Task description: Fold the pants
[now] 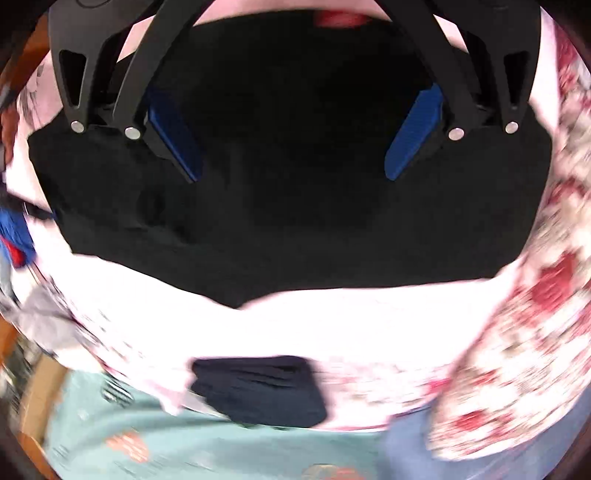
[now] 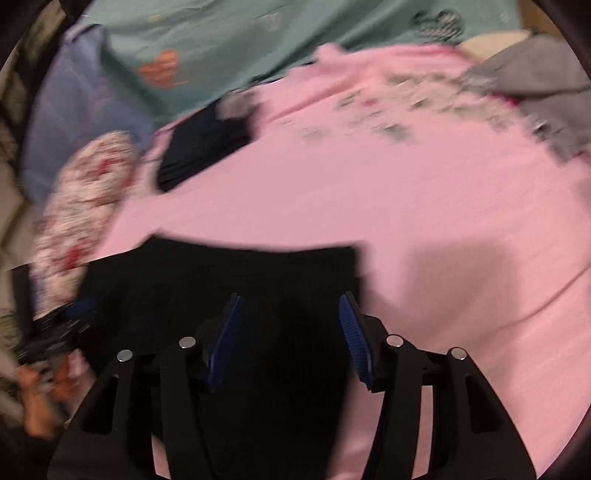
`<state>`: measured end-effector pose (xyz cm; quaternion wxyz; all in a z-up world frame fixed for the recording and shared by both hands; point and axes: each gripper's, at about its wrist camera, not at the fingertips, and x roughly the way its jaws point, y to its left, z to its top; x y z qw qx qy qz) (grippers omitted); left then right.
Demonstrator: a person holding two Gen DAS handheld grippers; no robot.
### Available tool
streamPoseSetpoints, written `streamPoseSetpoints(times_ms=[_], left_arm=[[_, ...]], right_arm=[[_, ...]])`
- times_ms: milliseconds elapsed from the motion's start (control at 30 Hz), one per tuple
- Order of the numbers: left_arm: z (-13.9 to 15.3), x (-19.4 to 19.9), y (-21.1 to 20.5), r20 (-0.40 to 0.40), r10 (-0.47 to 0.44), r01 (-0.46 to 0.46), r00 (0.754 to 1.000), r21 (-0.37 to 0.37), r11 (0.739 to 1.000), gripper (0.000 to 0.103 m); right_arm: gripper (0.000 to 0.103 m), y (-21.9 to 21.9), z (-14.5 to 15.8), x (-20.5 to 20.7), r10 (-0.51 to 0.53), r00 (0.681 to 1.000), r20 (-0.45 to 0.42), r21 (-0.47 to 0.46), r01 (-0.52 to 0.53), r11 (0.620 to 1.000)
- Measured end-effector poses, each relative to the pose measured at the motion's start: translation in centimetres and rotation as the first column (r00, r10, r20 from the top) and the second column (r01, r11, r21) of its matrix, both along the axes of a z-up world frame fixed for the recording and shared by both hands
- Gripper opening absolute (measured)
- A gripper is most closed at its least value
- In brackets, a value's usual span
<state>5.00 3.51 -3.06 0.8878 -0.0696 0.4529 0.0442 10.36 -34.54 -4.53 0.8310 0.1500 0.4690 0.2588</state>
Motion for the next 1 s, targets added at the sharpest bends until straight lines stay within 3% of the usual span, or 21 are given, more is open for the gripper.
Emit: streamPoseSetpoints(times_ms=[67,100,133,200,233,300,333,400,467,533,667,767,800,867,967,1000], left_arm=[[0.0,-1.5,3.1,-0.008,0.107,-0.107,0.994,-0.011,0.994,0.1],[0.0,-2.2,4.7,-0.008,0.166,-0.166,0.986,-0.009,0.986,0.1],[0.1,-3.1,6.1,-0.001,0.229,-0.229,0.973,-0.004,0.973,0.1],[0.6,-5.6,9.4,0.027,0.354,-0.353,0.935,-0.015,0.935,0.1],[0.7,-6.3,10.5,0.029,0.384,-0.384,0.923,-0.024,0.923,0.1],[0.5,-7.9,12.8,0.012,0.451,-0.45,0.893,-0.042,0.892,0.1],[0.3,-8.1,13.4,0.002,0.468,-0.467,0.884,-0.049,0.883,0.1],[-0.5,-8.7,15.0,-0.029,0.519,-0.52,0.854,-0.08,0.85,0.098],[-1.0,-8.9,15.8,-0.049,0.539,-0.541,0.841,-0.121,0.832,0.097],[-1.4,-8.5,15.3,-0.06,0.522,-0.525,0.851,-0.124,0.842,0.091],[-1.7,-7.8,14.1,-0.057,0.467,-0.471,0.882,-0.102,0.876,0.091],[-2.8,-6.5,13.8,-0.109,0.4,-0.413,0.91,-0.158,0.897,0.09],[-3.0,-6.0,13.6,-0.104,0.395,-0.406,0.913,-0.129,0.904,0.089],[-3.3,-4.7,13.1,-0.099,0.368,-0.376,0.925,-0.077,0.923,0.083],[-3.6,-2.8,13.3,-0.089,0.367,-0.372,0.926,-0.047,0.927,0.07],[-3.6,-2.2,13.1,-0.087,0.362,-0.366,0.928,-0.035,0.93,0.059]], right_arm=[[0.059,1.2,-1.5,-0.2,0.037,0.997,-0.066,-0.018,-0.038,0.999],[0.058,1.0,-1.4,-0.5,0.029,0.999,-0.029,-0.046,-0.03,0.999],[0.058,0.6,-1.0,-0.8,-0.02,1.0,0.005,-0.134,0.02,0.991],[0.06,0.3,-0.3,-1.4,-0.114,0.991,0.068,-0.233,0.127,0.964],[0.06,-0.4,0.0,-1.7,-0.138,0.987,0.081,-0.207,0.152,0.967],[0.06,-0.9,0.2,-2.1,-0.12,0.992,0.03,-0.046,0.122,0.991],[0.06,-1.0,0.2,-2.2,-0.119,0.993,0.018,-0.01,0.119,0.993],[0.061,-0.3,0.4,-2.3,-0.121,0.992,0.029,-0.022,0.122,0.992],[0.061,0.9,0.1,-2.2,-0.105,0.994,0.031,-0.02,0.106,0.994],[0.061,1.9,0.2,-2.6,-0.08,0.996,0.037,-0.002,0.08,0.997],[0.061,2.9,0.5,-4.7,-0.035,0.997,0.062,-0.008,0.035,0.999],[0.061,3.1,0.6,-5.1,-0.026,0.998,0.061,0.003,0.026,1.0],[0.061,3.1,0.6,-5.0,-0.026,0.998,0.058,0.011,0.025,1.0],[0.061,3.1,0.6,-5.0,-0.027,0.998,0.056,0.027,0.025,0.999],[0.061,2.9,0.5,-4.8,-0.029,0.999,0.045,0.061,0.026,0.998],[0.061,2.9,0.4,-4.8,-0.03,0.999,0.041,0.07,0.027,0.997]])
